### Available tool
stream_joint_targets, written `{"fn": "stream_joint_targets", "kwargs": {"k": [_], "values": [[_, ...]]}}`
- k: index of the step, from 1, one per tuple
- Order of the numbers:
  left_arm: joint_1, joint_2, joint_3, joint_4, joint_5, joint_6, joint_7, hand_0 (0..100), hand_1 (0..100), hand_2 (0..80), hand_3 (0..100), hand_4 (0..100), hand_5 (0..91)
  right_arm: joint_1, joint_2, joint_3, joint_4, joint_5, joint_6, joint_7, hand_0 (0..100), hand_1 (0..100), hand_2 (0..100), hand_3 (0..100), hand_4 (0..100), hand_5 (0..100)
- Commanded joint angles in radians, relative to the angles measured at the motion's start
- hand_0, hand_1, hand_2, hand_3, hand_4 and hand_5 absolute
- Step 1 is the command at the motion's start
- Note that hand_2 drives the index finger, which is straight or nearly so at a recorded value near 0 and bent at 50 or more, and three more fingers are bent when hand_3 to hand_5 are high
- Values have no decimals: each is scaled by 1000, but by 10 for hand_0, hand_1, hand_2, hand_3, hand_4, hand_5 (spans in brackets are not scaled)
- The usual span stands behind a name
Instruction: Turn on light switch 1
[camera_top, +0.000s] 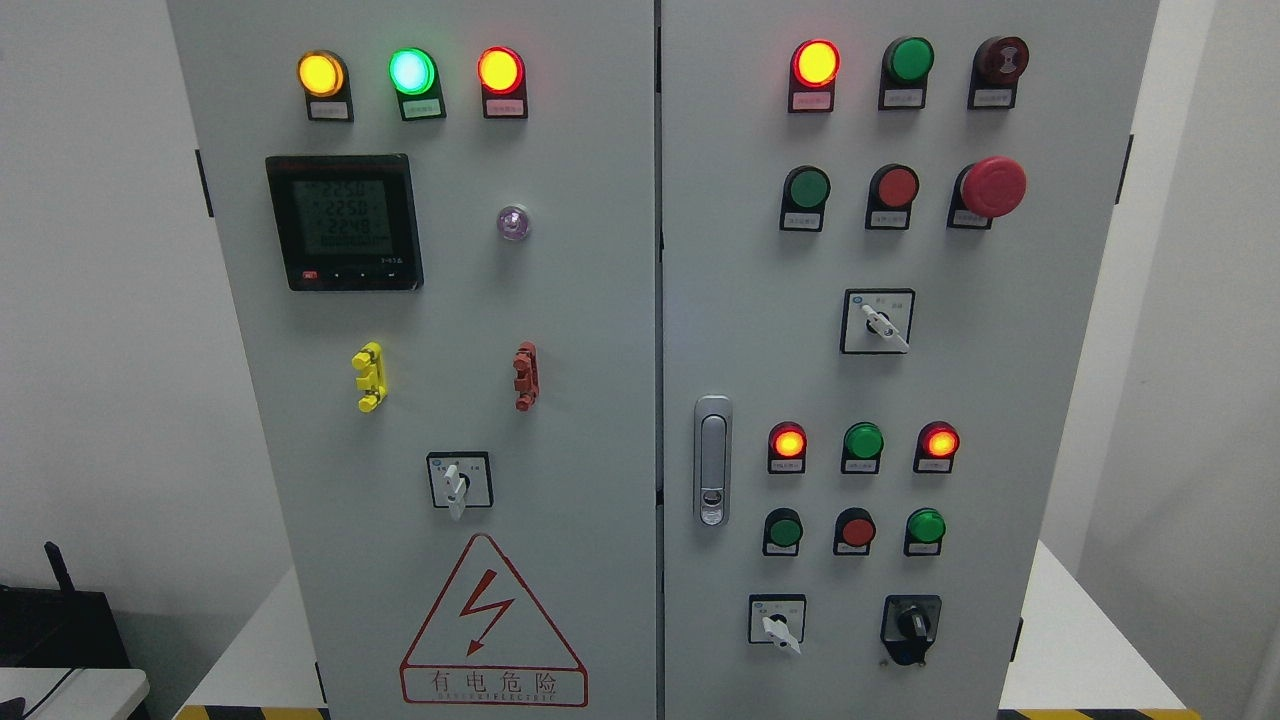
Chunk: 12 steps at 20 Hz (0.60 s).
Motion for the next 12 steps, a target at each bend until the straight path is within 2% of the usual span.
{"fn": "stream_joint_targets", "kwargs": {"k": [1, 5, 7, 10, 12], "values": [[34, 18, 185, -360, -25, -32, -15, 362, 29, 124, 346, 466, 110, 0, 0, 20, 0, -26, 0, 0, 120, 389, 0, 0, 0, 0], [29, 21, 269, -464, -25, -37, -36, 350, 36, 126, 355, 469, 118, 0, 0, 20, 0, -26, 0, 0, 120, 389, 0, 0, 0, 0], [34, 23, 278, -550, -23, -42, -42, 348, 36, 127, 360, 470, 118, 0, 0, 20, 0, -26, 0, 0, 120, 389, 0, 0, 0, 0], [29, 23, 292, -624, -23, -135, -82, 348, 44, 163, 394, 508, 154, 0, 0, 20, 0, -26, 0, 0, 120, 389, 0, 0, 0, 0], [6, 26, 297, -641, -23, -170, -125, 305, 88, 176, 428, 542, 197, 0, 0, 20, 0, -26, 0, 0, 120, 389, 0, 0, 0, 0]]}}
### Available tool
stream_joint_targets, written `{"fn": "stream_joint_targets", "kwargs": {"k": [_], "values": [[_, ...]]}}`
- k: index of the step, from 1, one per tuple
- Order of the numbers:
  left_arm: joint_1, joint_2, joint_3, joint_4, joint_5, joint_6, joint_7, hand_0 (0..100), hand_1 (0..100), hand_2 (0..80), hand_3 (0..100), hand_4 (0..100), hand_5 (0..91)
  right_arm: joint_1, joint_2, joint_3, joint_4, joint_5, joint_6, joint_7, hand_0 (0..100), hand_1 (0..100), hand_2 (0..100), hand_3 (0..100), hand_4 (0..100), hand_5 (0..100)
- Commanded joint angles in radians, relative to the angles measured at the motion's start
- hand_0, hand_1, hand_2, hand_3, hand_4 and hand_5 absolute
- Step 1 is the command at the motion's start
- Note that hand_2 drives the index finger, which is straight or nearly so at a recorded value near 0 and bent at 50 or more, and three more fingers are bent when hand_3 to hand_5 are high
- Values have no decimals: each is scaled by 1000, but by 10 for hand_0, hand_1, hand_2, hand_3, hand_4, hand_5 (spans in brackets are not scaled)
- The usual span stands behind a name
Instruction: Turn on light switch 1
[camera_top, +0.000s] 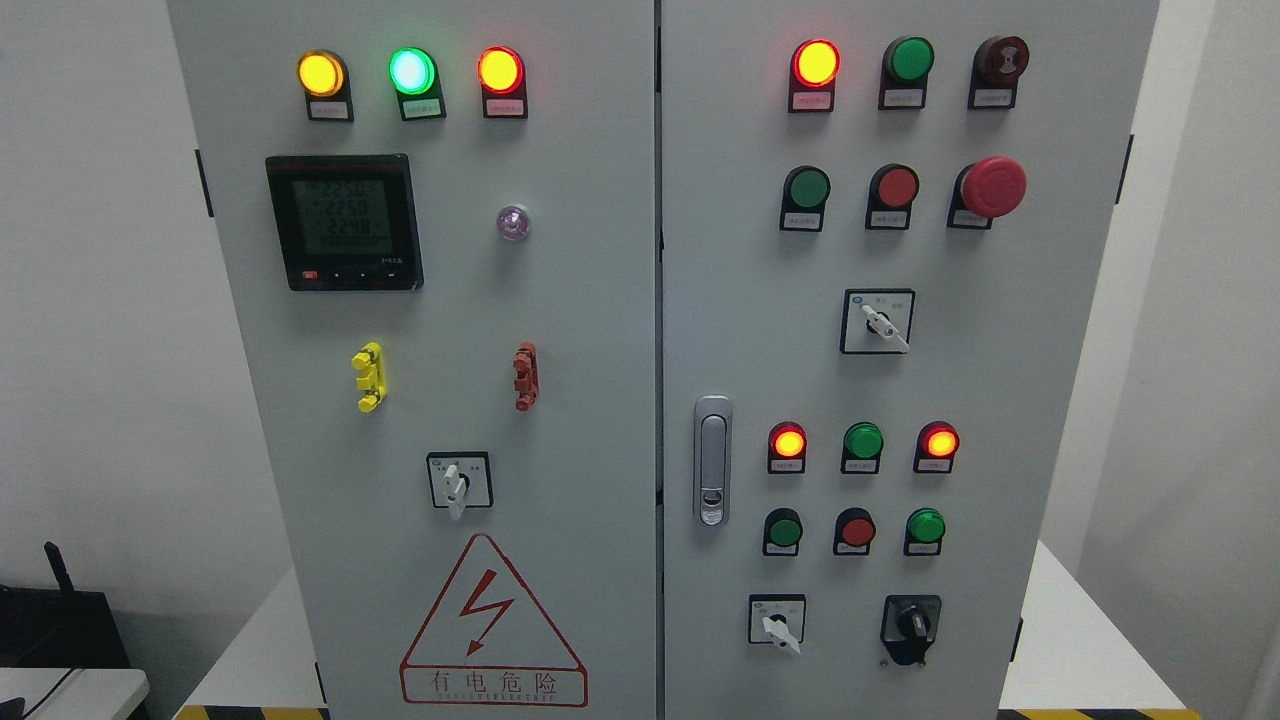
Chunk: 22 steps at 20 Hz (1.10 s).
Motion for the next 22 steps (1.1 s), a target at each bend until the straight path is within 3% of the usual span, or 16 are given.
{"fn": "stream_joint_targets", "kwargs": {"k": [1, 2, 4, 8, 11, 14, 19, 22], "values": [[-29, 26, 119, -294, -23, -53, -86, 290, 111, 178, 439, 556, 224, 0, 0, 20, 0, -26, 0, 0, 120, 389, 0, 0, 0, 0], [-37, 26, 119, -297, -21, -54, -126, 264, 146, 182, 449, 563, 246, 0, 0, 20, 0, -26, 0, 0, 120, 389, 0, 0, 0, 0], [-41, 26, 111, -306, -20, -77, -146, 229, 184, 183, 456, 570, 259, 0, 0, 20, 0, -26, 0, 0, 120, 389, 0, 0, 0, 0], [-43, 31, 92, -362, -17, -147, -146, 192, 221, 227, 499, 586, 324, 0, 0, 20, 0, -26, 0, 0, 120, 389, 0, 0, 0, 0], [-58, 34, 56, -431, -15, -152, -149, 173, 242, 266, 548, 620, 443, 0, 0, 20, 0, -26, 0, 0, 120, 389, 0, 0, 0, 0], [-77, 54, -3, -468, -14, -152, -149, 151, 264, 302, 565, 638, 503, 0, 0, 20, 0, -26, 0, 0, 120, 389, 0, 0, 0, 0], [-101, 55, -131, -499, -15, -152, -138, 122, 304, 334, 576, 648, 520, 0, 0, 20, 0, -26, 0, 0, 120, 389, 0, 0, 0, 0], [-133, 48, -198, -499, -17, -146, -105, 95, 343, 361, 588, 656, 552, 0, 0, 20, 0, -26, 0, 0, 120, 389, 0, 0, 0, 0]]}}
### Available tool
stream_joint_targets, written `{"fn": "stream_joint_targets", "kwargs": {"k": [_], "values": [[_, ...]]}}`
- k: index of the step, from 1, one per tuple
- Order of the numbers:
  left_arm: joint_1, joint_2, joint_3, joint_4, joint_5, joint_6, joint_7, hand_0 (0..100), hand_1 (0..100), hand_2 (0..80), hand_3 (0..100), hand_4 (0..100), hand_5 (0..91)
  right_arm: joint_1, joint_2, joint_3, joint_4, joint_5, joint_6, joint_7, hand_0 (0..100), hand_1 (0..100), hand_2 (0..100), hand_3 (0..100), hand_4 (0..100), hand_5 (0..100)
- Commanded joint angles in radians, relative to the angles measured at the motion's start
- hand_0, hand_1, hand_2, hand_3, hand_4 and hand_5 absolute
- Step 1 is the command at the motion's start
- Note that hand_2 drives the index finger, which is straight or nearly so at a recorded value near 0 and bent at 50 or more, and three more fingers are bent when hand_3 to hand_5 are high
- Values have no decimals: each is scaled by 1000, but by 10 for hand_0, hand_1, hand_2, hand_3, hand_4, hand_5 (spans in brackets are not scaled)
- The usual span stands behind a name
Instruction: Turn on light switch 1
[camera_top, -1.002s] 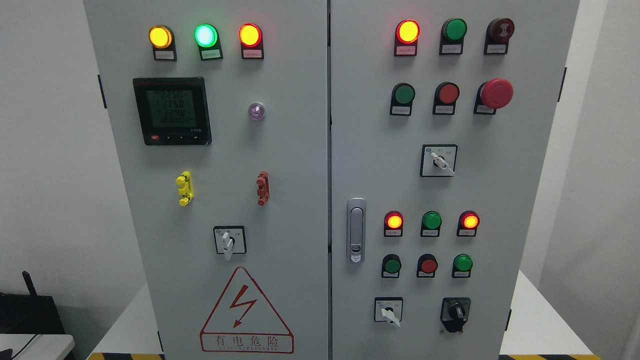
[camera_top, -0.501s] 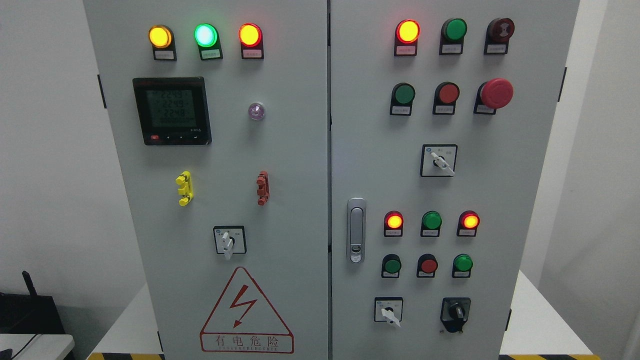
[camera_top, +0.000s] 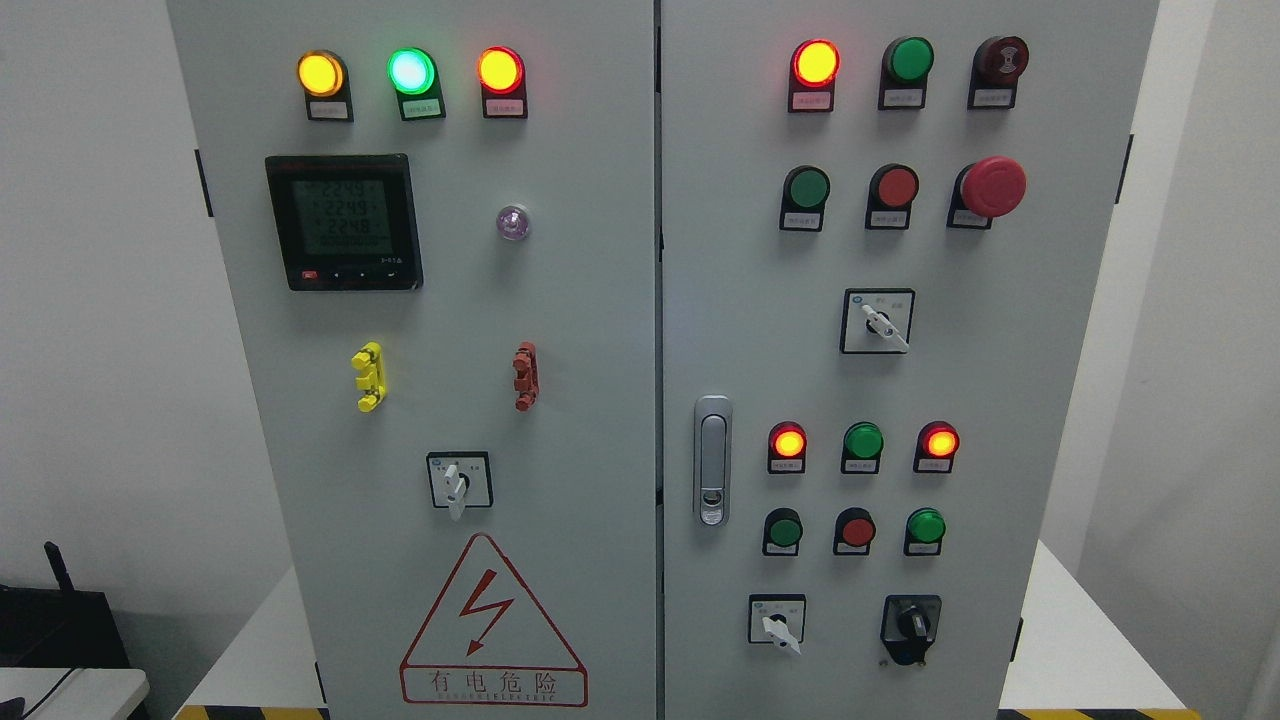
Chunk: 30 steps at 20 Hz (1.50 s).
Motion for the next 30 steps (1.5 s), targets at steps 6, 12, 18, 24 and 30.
{"fn": "stream_joint_targets", "kwargs": {"k": [6, 12, 18, 24, 30], "values": [[-84, -4, -246, -109, -23, 17, 44, 66, 369, 393, 604, 667, 576, 0, 0, 20, 0, -26, 0, 0, 120, 389, 0, 0, 0, 0], [-147, -6, -392, -178, -29, 146, 124, 51, 352, 396, 604, 666, 576, 0, 0, 20, 0, -26, 0, 0, 120, 389, 0, 0, 0, 0], [-223, -20, -487, -185, -136, 210, 214, 35, 358, 394, 603, 661, 572, 0, 0, 20, 0, -26, 0, 0, 120, 389, 0, 0, 0, 0], [-265, -66, -573, -187, -181, 327, 375, 16, 385, 404, 604, 666, 574, 0, 0, 20, 0, -26, 0, 0, 120, 389, 0, 0, 0, 0], [-293, -98, -633, -190, -242, 371, 418, 12, 405, 412, 608, 671, 576, 0, 0, 20, 0, -26, 0, 0, 120, 389, 0, 0, 0, 0]]}}
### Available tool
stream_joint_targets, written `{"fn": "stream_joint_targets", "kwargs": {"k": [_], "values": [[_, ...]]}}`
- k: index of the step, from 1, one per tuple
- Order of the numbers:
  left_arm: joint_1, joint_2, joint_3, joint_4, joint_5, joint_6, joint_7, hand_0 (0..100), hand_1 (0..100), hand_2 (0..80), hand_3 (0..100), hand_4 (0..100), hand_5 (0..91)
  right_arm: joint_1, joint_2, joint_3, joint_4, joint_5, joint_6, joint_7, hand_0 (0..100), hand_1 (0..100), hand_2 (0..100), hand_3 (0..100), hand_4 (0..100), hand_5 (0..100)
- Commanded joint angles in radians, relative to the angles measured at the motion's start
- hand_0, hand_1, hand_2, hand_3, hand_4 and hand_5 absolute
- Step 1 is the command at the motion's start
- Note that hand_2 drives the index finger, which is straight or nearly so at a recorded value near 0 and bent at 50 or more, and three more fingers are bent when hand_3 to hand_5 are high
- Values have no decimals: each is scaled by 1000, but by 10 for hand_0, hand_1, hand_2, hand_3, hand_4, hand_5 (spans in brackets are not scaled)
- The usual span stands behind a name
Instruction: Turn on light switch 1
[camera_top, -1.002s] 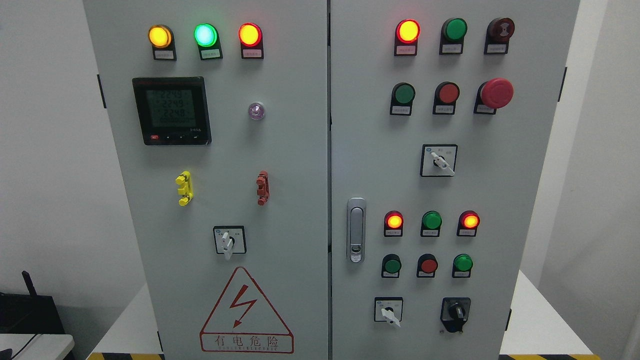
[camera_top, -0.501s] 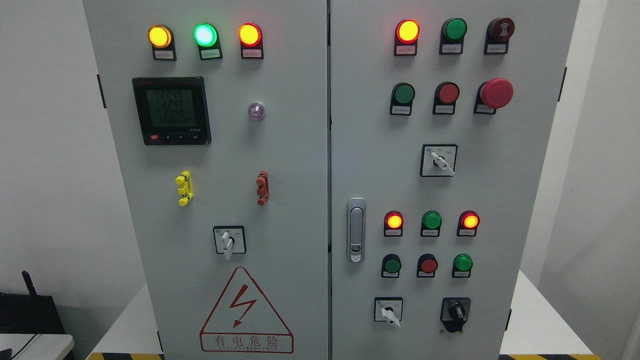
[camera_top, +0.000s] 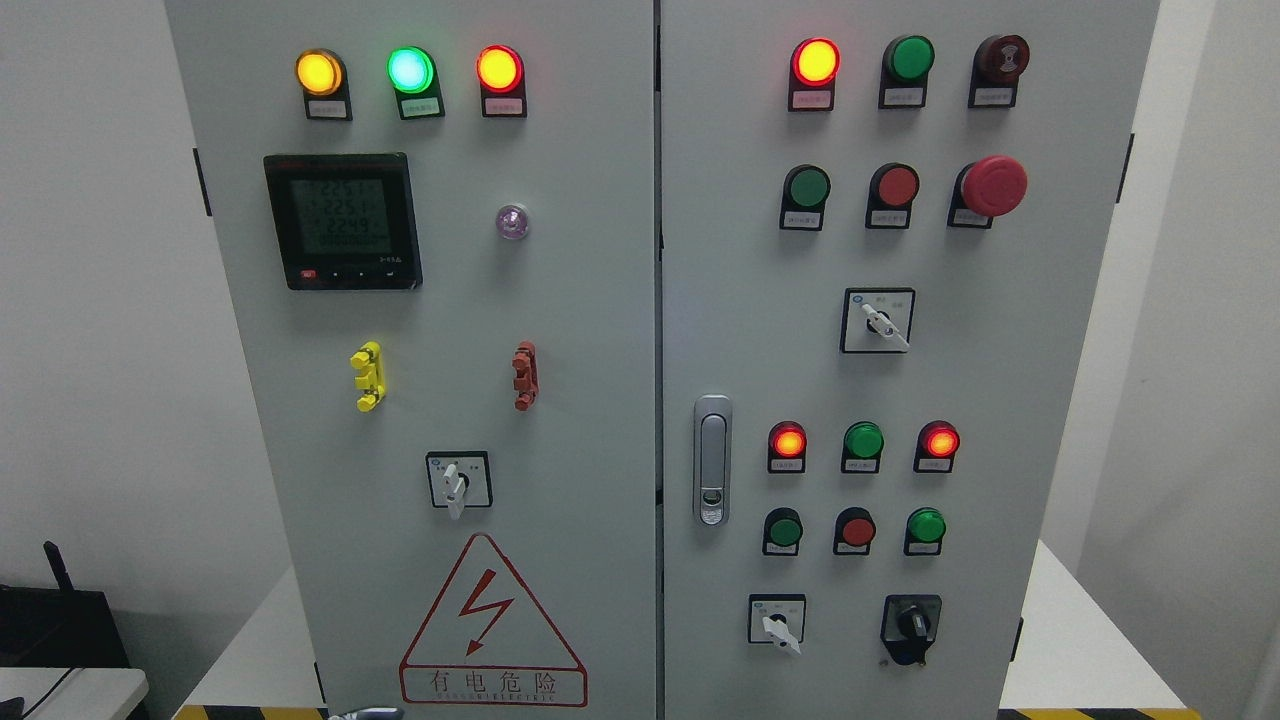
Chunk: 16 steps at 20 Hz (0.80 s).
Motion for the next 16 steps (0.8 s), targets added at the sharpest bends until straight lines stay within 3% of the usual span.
{"fn": "stream_joint_targets", "kwargs": {"k": [1, 4, 13, 16], "values": [[-29, -46, -159, -23, -53, 20, 53, 11, 409, 415, 609, 676, 577, 0, 0, 20, 0, -26, 0, 0, 120, 389, 0, 0, 0, 0], [-57, -48, -205, -23, -67, 100, 162, 7, 434, 429, 622, 692, 586, 0, 0, 20, 0, -26, 0, 0, 120, 389, 0, 0, 0, 0], [-113, -74, -208, -52, -64, 250, 171, 0, 461, 463, 656, 720, 635, 0, 0, 20, 0, -26, 0, 0, 120, 389, 0, 0, 0, 0], [-136, -75, -208, -52, -65, 259, 207, 0, 464, 470, 666, 726, 642, 0, 0, 18, 0, -26, 0, 0, 120, 389, 0, 0, 0, 0]]}}
